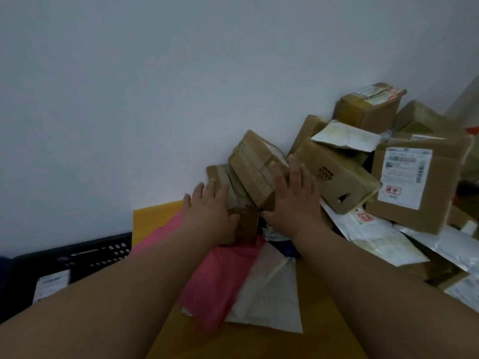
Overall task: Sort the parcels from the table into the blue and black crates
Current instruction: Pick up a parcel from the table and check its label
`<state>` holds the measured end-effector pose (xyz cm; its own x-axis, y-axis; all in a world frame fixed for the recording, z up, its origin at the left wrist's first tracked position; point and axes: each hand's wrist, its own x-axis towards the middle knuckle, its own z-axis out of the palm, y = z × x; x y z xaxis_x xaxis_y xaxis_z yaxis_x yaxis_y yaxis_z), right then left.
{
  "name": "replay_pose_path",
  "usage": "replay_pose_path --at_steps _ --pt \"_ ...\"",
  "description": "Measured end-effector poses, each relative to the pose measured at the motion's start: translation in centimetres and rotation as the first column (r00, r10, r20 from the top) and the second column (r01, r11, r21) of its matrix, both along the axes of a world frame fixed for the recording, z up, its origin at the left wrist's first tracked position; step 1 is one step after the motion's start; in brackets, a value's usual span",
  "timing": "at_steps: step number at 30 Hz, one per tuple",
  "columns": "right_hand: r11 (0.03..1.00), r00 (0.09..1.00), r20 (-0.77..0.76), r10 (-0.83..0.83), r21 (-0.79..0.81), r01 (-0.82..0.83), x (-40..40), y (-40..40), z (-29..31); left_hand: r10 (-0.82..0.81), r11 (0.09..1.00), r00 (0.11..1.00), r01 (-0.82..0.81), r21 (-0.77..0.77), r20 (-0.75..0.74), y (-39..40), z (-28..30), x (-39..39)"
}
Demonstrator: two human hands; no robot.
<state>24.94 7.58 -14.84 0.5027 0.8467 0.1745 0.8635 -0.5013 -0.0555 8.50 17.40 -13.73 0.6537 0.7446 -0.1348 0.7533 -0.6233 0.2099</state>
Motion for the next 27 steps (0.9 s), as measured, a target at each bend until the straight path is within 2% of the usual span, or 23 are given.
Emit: replay_pose_path --at_steps 4,8,13,16,17,18,19,20,21,22,24,27 --pt "0.991 0.993 0.027 0.115 0.071 -0.117 2.5 1.7 -1.8 0.061 0.998 0.998 -0.062 -0.033 -0.019 -0.3 -1.2 2.4" --pt "0.96 0.984 0.028 0.177 0.216 -0.179 3.1 1.8 -3.0 0.123 0.991 0.992 -0.123 -0.046 0.0 -1.1 -2.2 3.1" --pt "0.909 0.974 0.028 0.224 0.354 -0.22 3.6 1.6 -1.2 0.19 0.981 0.98 -0.188 -0.038 0.063 -1.6 -1.8 3.0" --pt "0.857 0.961 0.037 0.276 0.443 -0.263 3.2 1.0 0.7 0.228 0.974 0.953 -0.22 -0.06 0.202 -1.4 -1.1 2.8" --pt "0.833 0.952 0.057 0.3 0.471 -0.29 2.9 0.7 1.3 0.256 0.966 0.923 -0.23 -0.122 0.287 -1.4 -0.4 2.8" --pt "0.808 0.942 0.085 0.324 0.493 -0.323 2.5 0.4 1.8 0.319 0.942 0.85 -0.237 -0.237 0.419 -1.4 0.2 2.8" --pt "0.787 0.931 0.119 0.344 0.505 -0.355 2.0 0.0 2.3 0.417 0.895 0.73 -0.225 -0.386 0.541 -1.7 1.1 2.7" --pt "0.773 0.921 0.152 0.359 0.505 -0.384 1.4 -0.4 2.7 0.524 0.826 0.607 -0.193 -0.529 0.598 -1.9 2.0 2.5" --pt "0.764 0.911 0.186 0.368 0.497 -0.411 0.7 -0.8 3.0 0.621 0.743 0.507 -0.139 -0.655 0.597 -2.3 2.9 2.1" --pt "0.759 0.9 0.219 0.376 0.485 -0.435 -0.1 -1.2 3.1 0.688 0.666 0.45 -0.079 -0.742 0.569 -2.5 3.6 1.7" --pt "0.744 0.876 0.288 0.387 0.463 -0.481 -2.0 -1.9 3.1 0.762 0.535 0.406 0.046 -0.844 0.505 -2.8 4.6 0.7" --pt "0.721 0.82 0.378 0.429 0.404 -0.563 -5.2 -3.1 3.0 0.839 0.352 0.387 0.149 -0.924 0.382 -3.4 6.3 -1.3"
